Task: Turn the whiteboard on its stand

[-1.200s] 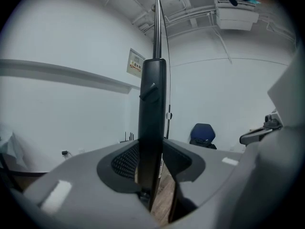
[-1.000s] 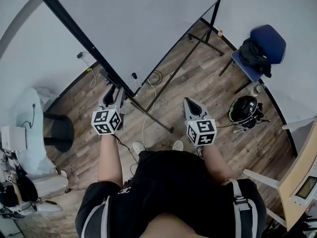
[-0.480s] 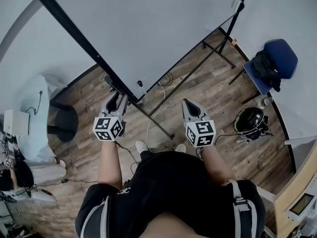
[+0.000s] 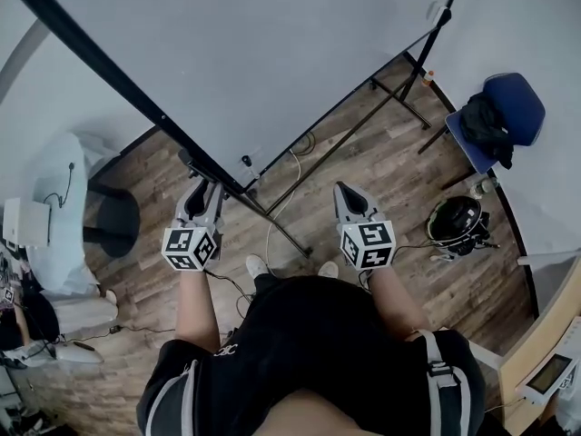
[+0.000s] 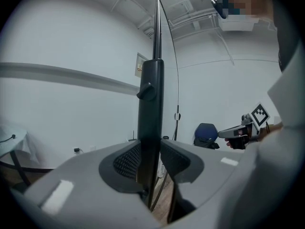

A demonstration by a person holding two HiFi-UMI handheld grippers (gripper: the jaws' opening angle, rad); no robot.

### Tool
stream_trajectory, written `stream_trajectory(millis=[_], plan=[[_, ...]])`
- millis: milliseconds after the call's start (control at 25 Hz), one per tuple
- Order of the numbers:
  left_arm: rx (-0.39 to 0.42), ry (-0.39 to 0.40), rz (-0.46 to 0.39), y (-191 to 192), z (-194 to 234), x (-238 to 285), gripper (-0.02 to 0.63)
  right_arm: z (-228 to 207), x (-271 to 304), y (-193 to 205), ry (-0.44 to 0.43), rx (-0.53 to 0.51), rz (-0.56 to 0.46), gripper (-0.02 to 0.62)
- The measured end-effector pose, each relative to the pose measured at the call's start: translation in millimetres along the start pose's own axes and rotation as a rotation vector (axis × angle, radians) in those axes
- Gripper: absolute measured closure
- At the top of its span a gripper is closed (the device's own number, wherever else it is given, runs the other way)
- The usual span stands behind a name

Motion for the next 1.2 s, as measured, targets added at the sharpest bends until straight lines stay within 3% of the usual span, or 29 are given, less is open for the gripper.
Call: stream_trajectory(millis=[160, 360, 440, 600, 840, 1080, 1200], plan=[[0.006, -0.028, -0.011, 5, -5, 0, 0.486, 2, 1, 2, -0.011, 0.001, 0.006, 0.597], [0.099, -0.135, 0.061, 19, -21, 1, 0.531, 3, 6, 3, -0.034, -0.005, 0.014, 0.597], [0.066, -0.154, 0.035, 18, -28, -1, 0.535, 3, 8, 1, -0.04, -0.009, 0.016, 0.598], [-0.011, -0.164, -0.004, 12, -41, -1, 0.56, 5, 10, -1, -0.051, -0.016, 0.011, 0.597], [-0.052, -0.194, 0.089, 13, -62, 15, 0.595, 7, 3, -11, -0.018, -0.074, -0.059, 0.598], [-0.028, -0.158, 0.097, 5, -87, 33, 0.595, 2, -13, -20, 0.054, -0.08, -0.16, 0.598], [-0.005, -0.125, 0.088, -3, -100, 40, 0.595, 0, -19, -21, 0.046, -0.091, -0.16, 0.598]])
Point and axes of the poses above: the fingertips, and each gripper's own axes: x forward along the fingers, z to its left, y out of its underside, the point moved 6 cm from there along -x, backward along the fingers, and after that the axes turned 3 degrees about x, right-handed, at the moved point
